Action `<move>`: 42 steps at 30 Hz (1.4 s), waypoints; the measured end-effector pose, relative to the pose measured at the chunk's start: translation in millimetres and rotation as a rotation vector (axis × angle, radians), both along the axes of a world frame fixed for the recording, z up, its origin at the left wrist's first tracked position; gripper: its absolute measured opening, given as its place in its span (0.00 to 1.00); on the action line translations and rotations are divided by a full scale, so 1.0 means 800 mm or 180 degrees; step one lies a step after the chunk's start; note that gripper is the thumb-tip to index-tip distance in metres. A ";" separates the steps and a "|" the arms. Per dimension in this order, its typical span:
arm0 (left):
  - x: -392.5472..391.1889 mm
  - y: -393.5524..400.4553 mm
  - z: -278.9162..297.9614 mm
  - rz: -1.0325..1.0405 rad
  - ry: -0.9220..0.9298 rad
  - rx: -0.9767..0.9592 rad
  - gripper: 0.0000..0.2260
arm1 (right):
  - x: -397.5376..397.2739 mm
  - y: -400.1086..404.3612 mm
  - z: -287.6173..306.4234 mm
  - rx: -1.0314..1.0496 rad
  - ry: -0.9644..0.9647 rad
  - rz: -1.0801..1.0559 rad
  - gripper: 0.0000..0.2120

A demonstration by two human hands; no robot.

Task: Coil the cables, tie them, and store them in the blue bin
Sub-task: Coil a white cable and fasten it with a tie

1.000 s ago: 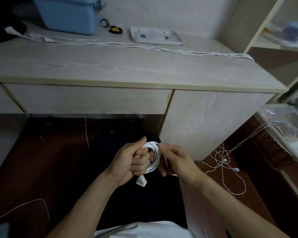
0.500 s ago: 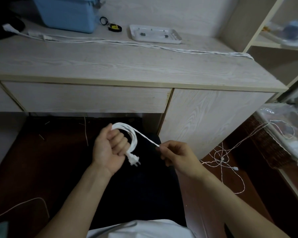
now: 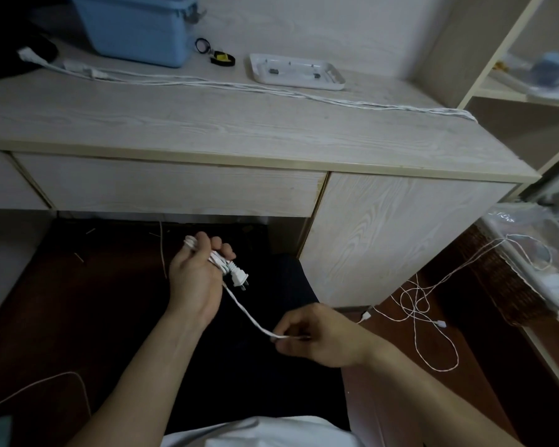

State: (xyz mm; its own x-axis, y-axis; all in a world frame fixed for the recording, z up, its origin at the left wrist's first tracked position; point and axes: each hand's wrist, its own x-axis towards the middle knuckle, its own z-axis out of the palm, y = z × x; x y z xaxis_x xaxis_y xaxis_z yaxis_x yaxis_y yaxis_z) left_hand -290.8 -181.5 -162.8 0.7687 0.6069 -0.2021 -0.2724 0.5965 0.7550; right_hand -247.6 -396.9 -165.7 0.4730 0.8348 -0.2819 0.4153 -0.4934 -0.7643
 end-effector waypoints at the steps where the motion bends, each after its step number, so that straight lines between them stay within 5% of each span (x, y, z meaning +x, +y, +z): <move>1: 0.000 -0.005 -0.001 -0.0019 0.0099 0.0287 0.11 | -0.003 0.002 0.000 0.0088 0.0095 0.0042 0.06; 5: -0.006 -0.014 -0.013 -0.0561 0.0545 0.1831 0.08 | -0.008 0.005 0.004 0.0418 0.0419 0.0118 0.08; 11: -0.020 -0.015 -0.006 -0.2370 0.0956 0.2740 0.05 | -0.005 0.004 0.011 0.1136 0.0565 -0.0378 0.08; 19: -0.026 -0.019 0.011 -0.3490 0.0619 0.1346 0.20 | 0.013 0.001 0.005 0.1545 0.0232 -0.1094 0.08; 37: -0.033 -0.015 0.013 -0.4068 0.1244 0.2257 0.21 | 0.009 0.006 0.004 0.1389 0.0022 -0.1611 0.08; 42: -0.032 -0.014 0.008 -0.3525 0.0718 0.1261 0.20 | 0.013 0.007 0.002 0.1491 0.0169 -0.1552 0.06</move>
